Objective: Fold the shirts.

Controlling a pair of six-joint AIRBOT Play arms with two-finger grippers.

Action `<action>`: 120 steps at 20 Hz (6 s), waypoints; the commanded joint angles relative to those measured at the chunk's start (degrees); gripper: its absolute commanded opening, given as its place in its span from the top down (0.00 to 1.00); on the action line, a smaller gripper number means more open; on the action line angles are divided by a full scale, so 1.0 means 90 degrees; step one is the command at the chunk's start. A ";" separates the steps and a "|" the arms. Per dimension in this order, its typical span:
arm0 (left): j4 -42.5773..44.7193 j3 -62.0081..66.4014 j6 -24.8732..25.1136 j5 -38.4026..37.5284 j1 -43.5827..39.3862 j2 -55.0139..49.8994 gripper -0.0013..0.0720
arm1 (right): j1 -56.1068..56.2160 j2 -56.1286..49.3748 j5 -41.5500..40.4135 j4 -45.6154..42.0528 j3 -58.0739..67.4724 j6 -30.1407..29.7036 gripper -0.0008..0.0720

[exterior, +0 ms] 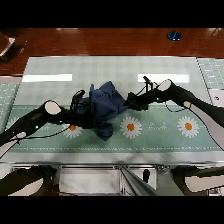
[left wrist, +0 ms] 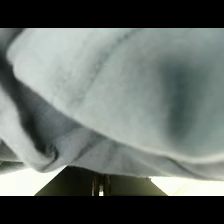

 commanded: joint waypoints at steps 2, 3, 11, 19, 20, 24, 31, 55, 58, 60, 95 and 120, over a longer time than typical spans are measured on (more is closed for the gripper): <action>-0.0005 0.0012 0.0019 -0.0075 0.0029 0.0005 0.96 | 0.0165 -0.0663 0.0243 0.0187 0.0709 -0.0046 0.66; -0.0015 0.0015 0.0019 -0.0075 0.0029 0.0005 0.96 | 0.0165 -0.0687 0.0308 0.0216 0.0782 -0.0243 0.87; -0.0061 0.1054 0.0012 -0.0738 0.1489 0.1430 0.96 | -0.0437 0.0763 0.1158 -0.1219 0.2433 -0.0160 0.96; -0.0398 0.4558 -0.0053 -0.1552 0.3512 0.2671 0.96 | -0.0537 0.3388 0.1304 -0.2569 0.5037 -0.0141 0.96; -0.0313 0.4983 -0.0075 -0.1802 0.3691 0.2674 0.96 | -0.0537 0.3752 0.1396 -0.2764 0.5197 -0.0192 0.96; 0.0464 0.6227 -0.0325 -0.2807 0.4082 0.2807 0.96 | -0.0537 0.5192 0.1991 -0.3687 0.5272 -0.0134 0.96; 0.1326 0.6052 -0.0559 -0.3366 0.3988 0.4104 0.96 | -0.0537 0.6528 0.3602 -0.4549 0.5234 0.0413 0.96; 0.0775 0.2193 -0.0204 -0.0505 0.1977 -0.0427 0.29 | -0.1518 0.0794 0.1474 -0.2249 0.2705 0.0588 0.42; 0.1894 0.2800 -0.0151 -0.1758 0.2698 -0.0410 0.29 | -0.2344 0.1146 0.2742 -0.2737 0.2730 0.0189 0.42; 0.2232 0.2759 -0.0148 -0.2140 0.3653 -0.0172 0.29 | -0.2997 0.1693 0.3388 -0.4163 0.2378 0.0182 0.42; 0.1600 0.1387 0.0376 -0.2691 0.3944 -0.1768 0.96 | -0.3230 0.3898 0.2348 -0.2293 -0.3968 -0.0464 0.43; 0.0597 0.6494 -0.0029 -0.1064 0.4512 0.3048 0.96 | -0.1719 0.5158 0.2907 -0.3723 0.6033 0.0051 0.96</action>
